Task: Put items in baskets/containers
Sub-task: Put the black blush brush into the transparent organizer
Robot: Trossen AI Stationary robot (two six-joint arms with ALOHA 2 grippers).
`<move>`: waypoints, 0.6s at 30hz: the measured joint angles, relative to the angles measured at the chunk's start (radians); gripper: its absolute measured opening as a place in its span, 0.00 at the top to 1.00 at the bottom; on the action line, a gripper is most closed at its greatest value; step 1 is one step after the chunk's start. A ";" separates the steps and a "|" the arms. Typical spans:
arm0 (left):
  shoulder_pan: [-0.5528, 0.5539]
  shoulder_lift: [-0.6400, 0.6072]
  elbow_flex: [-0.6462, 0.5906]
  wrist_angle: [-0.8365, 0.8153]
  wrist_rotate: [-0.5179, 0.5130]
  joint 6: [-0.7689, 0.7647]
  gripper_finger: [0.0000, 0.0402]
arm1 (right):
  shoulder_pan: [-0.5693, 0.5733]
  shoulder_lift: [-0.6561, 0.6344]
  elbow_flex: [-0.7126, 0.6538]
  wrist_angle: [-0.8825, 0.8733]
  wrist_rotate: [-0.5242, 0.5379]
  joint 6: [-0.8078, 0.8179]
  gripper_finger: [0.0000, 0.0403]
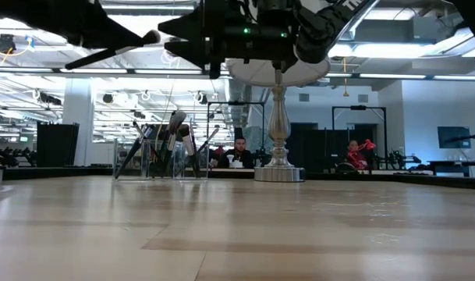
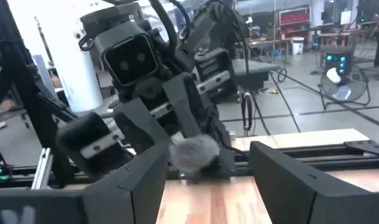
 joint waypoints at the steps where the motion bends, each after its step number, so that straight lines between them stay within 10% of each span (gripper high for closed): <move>1: 0.004 0.013 0.000 0.002 -0.001 0.004 0.88 | 0.001 0.000 0.000 0.004 0.000 0.000 0.46; 18: 0.028 0.115 0.000 0.178 -0.047 0.131 0.88 | 0.018 0.000 0.009 -0.072 0.158 0.087 0.46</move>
